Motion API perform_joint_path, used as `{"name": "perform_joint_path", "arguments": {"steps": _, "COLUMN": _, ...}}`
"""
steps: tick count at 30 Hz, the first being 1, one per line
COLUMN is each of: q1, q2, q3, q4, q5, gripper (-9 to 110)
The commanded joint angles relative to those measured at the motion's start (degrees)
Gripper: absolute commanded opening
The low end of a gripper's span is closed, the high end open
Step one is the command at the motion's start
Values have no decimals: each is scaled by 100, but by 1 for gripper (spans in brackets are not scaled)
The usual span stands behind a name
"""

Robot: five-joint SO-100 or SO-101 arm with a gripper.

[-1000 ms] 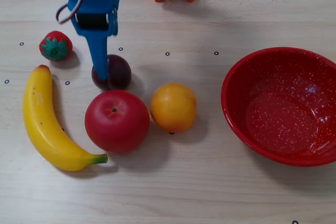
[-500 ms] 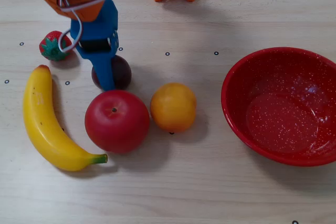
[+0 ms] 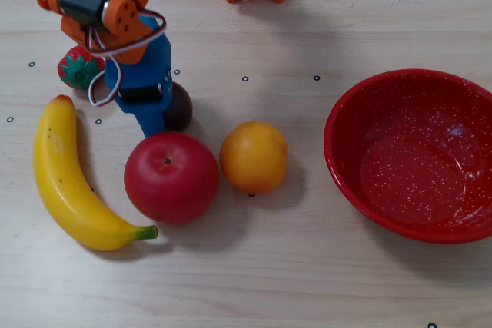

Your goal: Put the plum in the red bowl.

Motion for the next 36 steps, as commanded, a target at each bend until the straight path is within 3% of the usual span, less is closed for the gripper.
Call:
{"name": "perform_joint_path", "arguments": {"steps": 1, "q1": 114, "q2": 202, "q3": -466, "q4": -132, "q5": 149, "gripper": 47}}
{"name": "perform_joint_path", "arguments": {"steps": 16, "q1": 132, "q2": 18, "q3": -800, "q4": 70, "q5": 501, "gripper": 29}}
{"name": "perform_joint_path", "arguments": {"steps": 19, "q1": 132, "q2": 18, "q3": -800, "q4": 114, "q5": 545, "gripper": 21}}
{"name": "perform_joint_path", "arguments": {"steps": 23, "q1": 132, "q2": 62, "q3": -791, "q4": 211, "q5": 580, "gripper": 0}}
{"name": "perform_joint_path", "arguments": {"steps": 36, "q1": -9, "q2": 1301, "q3": -1380, "q4": 1705, "q5": 606, "gripper": 0}}
